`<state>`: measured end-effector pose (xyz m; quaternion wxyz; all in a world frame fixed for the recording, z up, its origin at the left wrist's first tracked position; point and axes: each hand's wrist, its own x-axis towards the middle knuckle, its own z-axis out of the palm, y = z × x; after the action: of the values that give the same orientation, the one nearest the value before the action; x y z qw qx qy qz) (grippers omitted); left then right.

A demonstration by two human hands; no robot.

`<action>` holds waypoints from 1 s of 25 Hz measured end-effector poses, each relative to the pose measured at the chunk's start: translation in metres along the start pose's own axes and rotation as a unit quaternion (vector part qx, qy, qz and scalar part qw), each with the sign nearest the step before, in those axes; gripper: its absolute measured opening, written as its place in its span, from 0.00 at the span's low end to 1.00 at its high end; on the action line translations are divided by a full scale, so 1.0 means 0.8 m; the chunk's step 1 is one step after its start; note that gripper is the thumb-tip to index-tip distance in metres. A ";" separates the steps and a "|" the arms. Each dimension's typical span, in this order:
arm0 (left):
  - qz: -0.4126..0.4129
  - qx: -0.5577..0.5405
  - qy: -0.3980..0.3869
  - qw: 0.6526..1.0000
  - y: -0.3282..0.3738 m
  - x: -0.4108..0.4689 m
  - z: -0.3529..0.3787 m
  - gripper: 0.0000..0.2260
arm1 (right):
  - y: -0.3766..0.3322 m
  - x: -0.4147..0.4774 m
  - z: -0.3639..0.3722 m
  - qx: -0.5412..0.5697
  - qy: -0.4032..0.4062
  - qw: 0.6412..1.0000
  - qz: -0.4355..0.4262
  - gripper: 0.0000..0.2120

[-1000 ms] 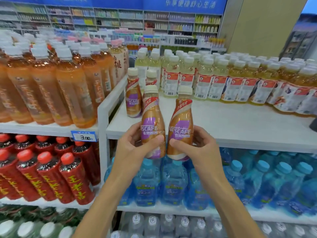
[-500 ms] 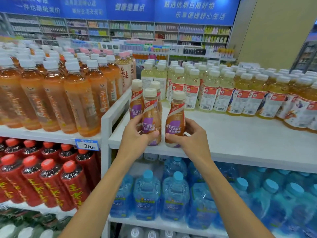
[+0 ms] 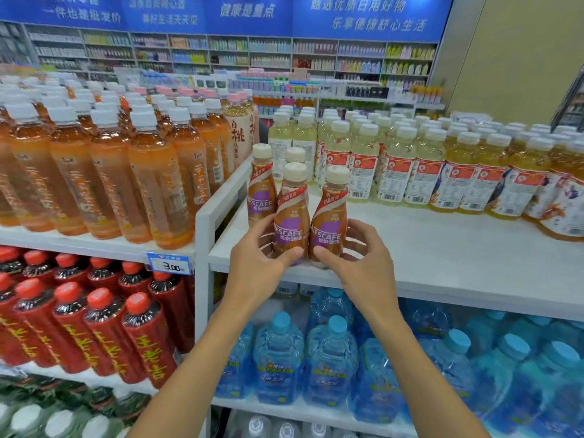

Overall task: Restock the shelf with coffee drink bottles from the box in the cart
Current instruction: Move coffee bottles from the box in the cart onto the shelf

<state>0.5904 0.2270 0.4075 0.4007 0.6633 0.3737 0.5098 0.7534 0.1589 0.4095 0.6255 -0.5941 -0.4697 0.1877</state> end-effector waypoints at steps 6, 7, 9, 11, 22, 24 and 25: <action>-0.011 0.014 0.056 0.998 0.006 -0.006 -0.013 0.26 | -0.007 -0.005 0.017 0.020 0.002 1.000 0.005 0.26; -0.016 0.012 0.064 0.998 0.006 -0.006 -0.018 0.26 | -0.008 -0.006 0.025 0.022 0.000 1.000 0.005 0.27; -0.025 0.021 0.079 0.996 0.003 -0.004 -0.032 0.26 | -0.010 -0.006 0.044 0.026 -0.006 1.000 0.007 0.27; -0.025 0.043 0.089 0.995 0.001 0.002 -0.046 0.27 | -0.012 -0.005 0.062 0.032 -0.008 0.999 0.007 0.25; -0.028 0.093 0.084 0.992 -0.007 0.027 -0.058 0.28 | -0.006 0.005 0.098 0.009 0.035 0.999 0.001 0.26; -0.027 0.094 0.085 0.992 -0.010 0.030 -0.056 0.28 | -0.006 0.005 0.100 0.004 0.041 0.999 -0.003 0.26; -0.027 0.090 0.088 0.992 -0.012 0.031 -0.055 0.29 | -0.006 0.005 0.100 0.003 0.041 0.999 -0.003 0.26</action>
<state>0.5515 0.2598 0.4152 0.3184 0.6391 0.4699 0.5190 0.6893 0.2065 0.4037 0.6466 -0.5981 -0.4449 0.1621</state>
